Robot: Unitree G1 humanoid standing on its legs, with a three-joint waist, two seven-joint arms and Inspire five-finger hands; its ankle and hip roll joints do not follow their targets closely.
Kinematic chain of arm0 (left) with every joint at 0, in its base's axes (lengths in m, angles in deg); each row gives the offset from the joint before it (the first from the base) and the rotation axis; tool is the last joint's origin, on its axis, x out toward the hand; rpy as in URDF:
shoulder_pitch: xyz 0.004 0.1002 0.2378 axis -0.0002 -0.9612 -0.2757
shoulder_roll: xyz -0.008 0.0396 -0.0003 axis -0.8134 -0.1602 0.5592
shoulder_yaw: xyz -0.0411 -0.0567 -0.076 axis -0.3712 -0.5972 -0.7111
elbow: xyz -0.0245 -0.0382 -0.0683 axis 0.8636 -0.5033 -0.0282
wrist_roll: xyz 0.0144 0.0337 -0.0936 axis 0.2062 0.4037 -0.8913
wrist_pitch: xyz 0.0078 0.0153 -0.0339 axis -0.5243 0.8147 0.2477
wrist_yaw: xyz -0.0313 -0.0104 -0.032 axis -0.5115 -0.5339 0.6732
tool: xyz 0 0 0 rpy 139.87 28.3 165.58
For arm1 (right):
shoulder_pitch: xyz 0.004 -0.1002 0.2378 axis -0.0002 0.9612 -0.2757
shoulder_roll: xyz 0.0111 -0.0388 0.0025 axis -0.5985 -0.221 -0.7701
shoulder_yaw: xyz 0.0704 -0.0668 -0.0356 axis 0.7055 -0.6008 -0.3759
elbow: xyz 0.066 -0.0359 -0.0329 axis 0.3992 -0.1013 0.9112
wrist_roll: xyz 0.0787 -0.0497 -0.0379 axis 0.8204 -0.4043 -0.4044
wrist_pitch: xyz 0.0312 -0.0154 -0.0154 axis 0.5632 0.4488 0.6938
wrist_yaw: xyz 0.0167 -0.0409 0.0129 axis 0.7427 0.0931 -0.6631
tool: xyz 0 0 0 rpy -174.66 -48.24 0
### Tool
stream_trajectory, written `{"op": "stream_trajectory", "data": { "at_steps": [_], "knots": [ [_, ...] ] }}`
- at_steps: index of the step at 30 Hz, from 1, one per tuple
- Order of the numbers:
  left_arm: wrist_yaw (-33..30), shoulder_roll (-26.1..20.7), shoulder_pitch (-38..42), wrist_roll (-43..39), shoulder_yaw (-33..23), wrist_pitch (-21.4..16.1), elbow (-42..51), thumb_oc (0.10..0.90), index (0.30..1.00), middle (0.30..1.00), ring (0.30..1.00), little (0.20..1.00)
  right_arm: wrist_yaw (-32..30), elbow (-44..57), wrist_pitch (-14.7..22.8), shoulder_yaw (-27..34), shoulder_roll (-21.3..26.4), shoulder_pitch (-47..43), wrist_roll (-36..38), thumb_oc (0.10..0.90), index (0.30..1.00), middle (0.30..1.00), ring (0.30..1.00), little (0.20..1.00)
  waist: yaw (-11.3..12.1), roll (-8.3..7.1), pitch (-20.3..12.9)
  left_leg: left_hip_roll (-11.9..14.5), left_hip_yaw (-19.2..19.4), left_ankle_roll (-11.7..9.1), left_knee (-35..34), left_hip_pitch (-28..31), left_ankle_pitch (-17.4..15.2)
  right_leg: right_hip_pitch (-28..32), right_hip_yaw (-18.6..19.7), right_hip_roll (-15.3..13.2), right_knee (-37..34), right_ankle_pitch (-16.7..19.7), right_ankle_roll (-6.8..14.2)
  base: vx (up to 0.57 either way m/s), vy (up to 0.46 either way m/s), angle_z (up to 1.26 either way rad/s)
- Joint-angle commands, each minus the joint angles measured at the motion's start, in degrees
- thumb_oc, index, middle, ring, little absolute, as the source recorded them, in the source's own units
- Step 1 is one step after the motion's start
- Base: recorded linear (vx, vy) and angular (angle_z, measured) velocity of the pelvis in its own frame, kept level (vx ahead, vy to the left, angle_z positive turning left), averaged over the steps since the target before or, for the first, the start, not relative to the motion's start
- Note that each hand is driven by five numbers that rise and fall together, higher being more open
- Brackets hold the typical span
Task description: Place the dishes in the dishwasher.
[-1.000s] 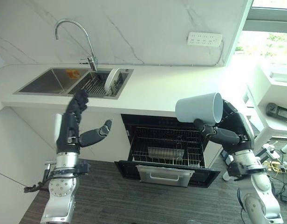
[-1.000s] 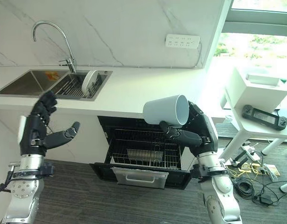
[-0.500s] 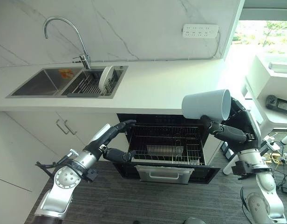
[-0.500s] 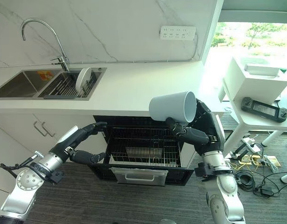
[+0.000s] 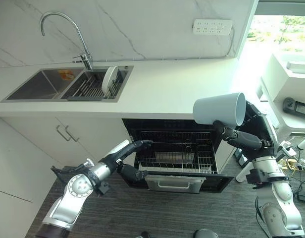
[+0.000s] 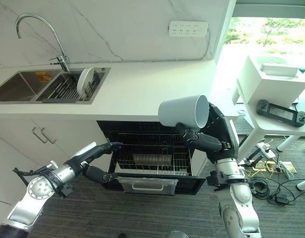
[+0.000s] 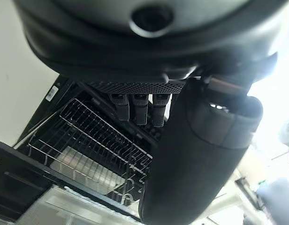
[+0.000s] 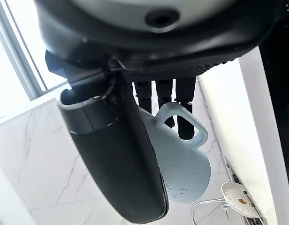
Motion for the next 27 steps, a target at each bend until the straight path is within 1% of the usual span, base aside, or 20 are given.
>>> {"op": "stream_trajectory", "data": {
  "at_steps": [1,3,5,10,12,14,18,21,22,23,25,26,27],
  "knots": [
    [-2.2,-3.0,9.5,2.2,-0.5,-3.1,1.8,0.800,0.900,0.900,0.900,0.900,0.3,5.6,6.6,1.7,1.3,-8.3,3.0,0.400,0.300,0.300,0.300,0.300,-0.7,-0.20,-1.5,2.3,-3.8,-0.3,6.5,3.9,-14.8,2.9,2.6,-1.0,-4.1,-1.2,5.9,0.00,0.000,0.00],
    [-2.6,-2.8,10.2,3.3,0.9,-3.3,0.3,0.800,0.900,0.900,0.900,0.900,0.6,5.4,6.7,1.5,1.2,-8.2,3.1,0.400,0.300,0.300,0.300,0.300,-1.0,-0.21,-1.7,2.3,-3.6,-0.3,6.5,4.0,-14.8,2.9,2.8,-0.9,-4.1,-1.2,5.9,0.00,0.000,0.00],
    [-2.9,-2.6,10.8,2.6,1.7,-3.2,-0.7,0.800,0.900,0.900,0.900,0.900,0.9,5.3,6.7,1.2,1.2,-8.2,3.3,0.400,0.300,0.300,0.300,0.300,-1.2,-0.26,-1.7,2.3,-3.4,-0.2,6.5,4.1,-14.8,2.9,2.9,-0.8,-4.1,-1.2,5.8,0.00,-0.007,-0.05],
    [-6.3,-1.2,13.2,5.0,5.2,-3.1,-6.2,0.800,0.900,0.900,0.900,0.900,1.7,4.6,6.7,0.1,1.1,-8.9,3.4,0.400,0.300,0.300,0.300,0.300,-1.9,-0.34,-1.9,2.5,-2.7,-0.2,6.5,4.4,-14.9,2.9,3.4,-0.5,-4.1,-1.2,5.8,0.00,-0.004,-0.07],
    [-8.1,-0.4,15.1,5.9,7.7,-2.7,-10.7,0.800,0.900,0.900,0.900,0.900,2.2,4.3,6.2,-0.4,1.1,-9.5,3.4,0.400,0.300,0.300,0.300,0.300,-2.4,-0.36,-2.1,2.6,-2.3,-0.2,6.5,4.5,-15.0,2.8,3.9,-0.3,-4.1,-1.3,5.8,-0.01,-0.005,-0.05],
    [-8.4,0.4,15.6,6.6,8.6,-2.8,-13.0,0.800,0.900,0.900,0.900,0.900,2.4,4.2,6.1,-0.5,1.1,-9.7,3.6,0.400,0.300,0.300,0.300,0.300,-2.5,-0.35,-2.1,2.7,-2.1,-0.1,6.5,4.6,-15.1,2.8,4.1,-0.2,-4.1,-1.4,5.7,0.00,-0.001,-0.07],
    [-9.2,2.3,16.4,8.5,11.9,-1.5,-19.5,0.800,0.900,0.900,0.900,0.900,3.2,4.1,5.4,-1.1,1.3,-10.1,3.9,0.400,0.300,0.300,0.300,0.300,-3.3,-0.35,-2.3,2.9,-1.4,-0.1,6.5,4.9,-15.1,2.7,4.7,0.2,-4.1,-1.4,5.6,0.00,0.001,-0.08],
    [-9.9,3.4,16.5,9.4,13.3,-1.8,-23.5,0.800,0.900,0.900,0.900,0.900,3.5,4.1,5.0,-1.0,1.5,-10.4,4.3,0.400,0.300,0.300,0.300,0.300,-3.6,-0.37,-2.4,2.9,-1.1,-0.1,6.5,5.2,-15.2,2.8,5.1,0.5,-4.1,-1.5,5.6,0.00,0.002,-0.13],
    [-9.9,3.9,16.6,9.0,13.8,-1.1,-24.7,0.800,0.900,0.900,0.900,0.900,3.7,4.0,4.9,-1.1,1.5,-10.5,4.4,0.400,0.300,0.300,0.300,0.300,-3.7,-0.37,-2.5,2.9,-1.0,-0.1,6.5,5.2,-15.2,2.7,5.2,0.5,-4.1,-1.5,5.6,0.00,0.001,-0.11],
    [-9.9,4.5,16.9,8.8,14.2,-0.5,-26.1,0.800,0.900,0.900,0.900,0.900,3.8,4.0,4.8,-1.1,1.6,-10.7,4.5,0.400,0.300,0.300,0.300,0.300,-3.8,-0.40,-2.5,3.0,-0.8,-0.1,6.5,5.3,-15.3,2.7,5.3,0.6,-4.1,-1.5,5.6,0.00,0.000,-0.10],
    [-10.8,5.8,17.0,8.9,15.1,-0.6,-29.5,0.800,0.900,0.900,0.900,0.900,4.1,3.8,4.7,-1.3,1.5,-11.0,4.6,0.400,0.300,0.300,0.300,0.300,-4.0,-0.39,-2.5,3.0,-0.6,0.0,6.5,5.4,-15.3,2.7,5.5,0.7,-4.1,-1.5,5.6,0.00,0.001,-0.08],
    [-11.6,7.3,17.2,9.6,15.5,-0.5,-32.7,0.800,0.900,0.900,0.900,0.900,4.1,3.9,4.3,-1.6,1.5,-11.2,4.8,0.400,0.300,0.300,0.300,0.300,-4.2,-0.48,-2.6,3.1,-0.3,-0.1,6.5,5.5,-15.3,2.7,5.7,0.8,-4.1,-1.5,5.6,0.00,0.001,-0.05],
    [-11.6,7.5,17.3,9.7,15.6,-0.5,-33.3,0.800,0.900,0.900,0.900,0.900,4.1,3.9,4.2,-1.6,1.5,-11.3,4.8,0.400,0.300,0.300,0.300,0.300,-4.3,-0.46,-2.6,3.1,-0.3,-0.1,6.5,5.5,-15.3,2.8,5.7,0.8,-4.1,-1.6,5.6,0.00,-0.002,-0.04]
  ]
}}
